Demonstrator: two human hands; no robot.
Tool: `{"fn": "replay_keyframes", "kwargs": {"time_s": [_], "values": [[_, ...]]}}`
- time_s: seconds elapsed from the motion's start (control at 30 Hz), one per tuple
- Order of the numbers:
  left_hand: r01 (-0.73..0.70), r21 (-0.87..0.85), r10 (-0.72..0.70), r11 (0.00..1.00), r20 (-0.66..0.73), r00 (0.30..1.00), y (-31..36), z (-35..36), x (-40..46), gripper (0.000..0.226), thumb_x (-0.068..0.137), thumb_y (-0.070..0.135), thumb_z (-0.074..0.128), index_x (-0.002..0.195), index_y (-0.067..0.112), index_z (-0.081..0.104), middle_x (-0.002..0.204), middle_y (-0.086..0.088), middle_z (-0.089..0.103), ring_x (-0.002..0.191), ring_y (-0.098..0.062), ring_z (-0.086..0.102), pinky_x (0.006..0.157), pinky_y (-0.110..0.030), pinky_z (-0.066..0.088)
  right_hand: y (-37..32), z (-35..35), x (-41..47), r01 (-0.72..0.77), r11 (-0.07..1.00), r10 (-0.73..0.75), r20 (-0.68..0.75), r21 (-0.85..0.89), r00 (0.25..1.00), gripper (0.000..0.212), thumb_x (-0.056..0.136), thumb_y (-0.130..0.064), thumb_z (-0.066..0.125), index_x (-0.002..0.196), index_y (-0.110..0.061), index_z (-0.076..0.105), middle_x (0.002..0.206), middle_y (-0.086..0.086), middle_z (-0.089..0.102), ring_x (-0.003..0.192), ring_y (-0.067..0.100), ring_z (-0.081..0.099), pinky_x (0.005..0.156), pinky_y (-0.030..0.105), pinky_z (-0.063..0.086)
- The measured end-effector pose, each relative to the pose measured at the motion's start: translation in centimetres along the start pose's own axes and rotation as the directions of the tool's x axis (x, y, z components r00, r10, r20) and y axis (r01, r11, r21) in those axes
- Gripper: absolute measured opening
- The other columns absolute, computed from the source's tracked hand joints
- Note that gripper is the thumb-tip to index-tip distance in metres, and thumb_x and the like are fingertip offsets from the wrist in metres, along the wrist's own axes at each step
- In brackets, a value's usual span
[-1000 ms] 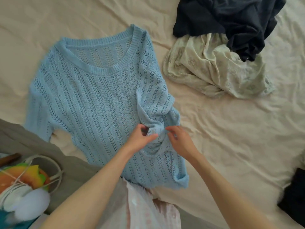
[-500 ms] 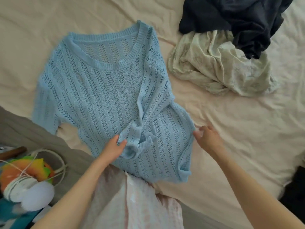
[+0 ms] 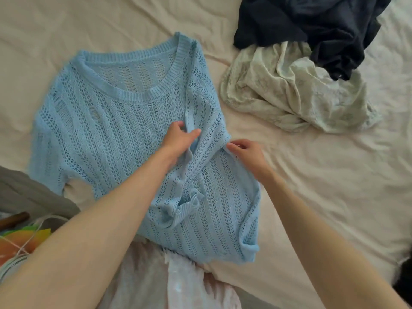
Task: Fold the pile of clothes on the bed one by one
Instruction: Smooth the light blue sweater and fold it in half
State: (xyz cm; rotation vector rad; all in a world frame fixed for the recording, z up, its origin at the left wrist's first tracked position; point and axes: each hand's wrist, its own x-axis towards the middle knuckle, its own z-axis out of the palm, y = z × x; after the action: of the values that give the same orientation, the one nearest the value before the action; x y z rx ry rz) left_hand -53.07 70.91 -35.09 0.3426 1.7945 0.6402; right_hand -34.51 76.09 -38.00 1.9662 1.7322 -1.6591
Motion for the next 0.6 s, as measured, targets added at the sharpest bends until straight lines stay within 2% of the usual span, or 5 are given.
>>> {"fn": "replay_keyframes", "kwargs": {"time_s": [0.07, 0.2, 0.4, 0.5, 0.6], "values": [[0.102, -0.196, -0.097, 0.975, 0.035, 0.995, 1.7, 0.1, 0.6, 0.009, 0.092, 0.014, 0.057, 0.085, 0.010, 0.058, 0.076, 0.000, 0.057, 0.067, -0.012, 0.055, 0.060, -0.020, 0.047, -0.3, -0.6, 0.9, -0.038, 0.992, 0.044, -0.048, 0.124, 0.998, 0.013, 0.083, -0.017, 0.069, 0.094, -0.013, 0.073, 0.073, -0.010, 0.064, 0.059, -0.006, 0.055, 0.051, 0.006, 0.040], [0.046, -0.527, -0.015, 0.848, 0.063, 0.998, 2.3, -2.6, 1.2, 0.014, 0.091, 0.007, 0.051, 0.082, 0.010, 0.059, 0.078, -0.008, 0.057, 0.073, -0.019, 0.055, 0.073, -0.034, 0.048, 1.4, -3.0, 1.9, -0.132, 0.987, 0.159, -0.375, 0.096, 0.913, 0.014, 0.082, -0.014, 0.065, 0.095, -0.011, 0.070, 0.077, -0.005, 0.058, 0.078, 0.011, 0.053, 0.069, 0.025, 0.040], [0.107, -0.009, -0.107, 0.994, 0.015, 0.994, 1.7, -4.3, 3.0, 0.008, 0.091, 0.015, 0.057, 0.091, 0.013, 0.064, 0.083, -0.004, 0.065, 0.071, -0.016, 0.060, 0.068, -0.028, 0.052, 1.2, -2.4, 0.0, -0.114, 0.988, 0.151, -0.473, 0.106, 0.868, 0.015, 0.090, -0.019, 0.055, 0.097, -0.009, 0.064, 0.093, 0.007, 0.065, 0.092, 0.023, 0.060, 0.074, 0.027, 0.045], [0.025, -0.052, -0.026, 0.998, -0.018, 1.000, 3.8, -3.4, 5.5, 0.009, 0.094, 0.023, 0.055, 0.097, 0.015, 0.058, 0.091, -0.003, 0.062, 0.076, -0.013, 0.059, 0.068, -0.025, 0.049, -0.3, -0.7, -0.3, -0.187, 0.891, 0.292, -0.207, 0.413, 0.934, 0.036, 0.094, -0.028, 0.055, 0.099, 0.006, 0.066, 0.079, 0.018, 0.067, 0.068, 0.021, 0.060, 0.066, 0.035, 0.051], [0.058, -0.107, -0.057, 0.993, 0.008, 0.998, 6.2, -1.8, 8.1, 0.017, 0.090, 0.022, 0.062, 0.102, 0.012, 0.055, 0.086, -0.002, 0.056, 0.071, -0.013, 0.054, 0.061, -0.023, 0.043, -2.2, 0.2, 0.1, -0.354, 0.545, 0.406, 0.130, 0.760, 0.904, 0.046, 0.095, -0.026, 0.056, 0.119, 0.014, 0.053, 0.116, 0.035, 0.058, 0.063, 0.017, 0.051, 0.061, 0.027, 0.042]]}}
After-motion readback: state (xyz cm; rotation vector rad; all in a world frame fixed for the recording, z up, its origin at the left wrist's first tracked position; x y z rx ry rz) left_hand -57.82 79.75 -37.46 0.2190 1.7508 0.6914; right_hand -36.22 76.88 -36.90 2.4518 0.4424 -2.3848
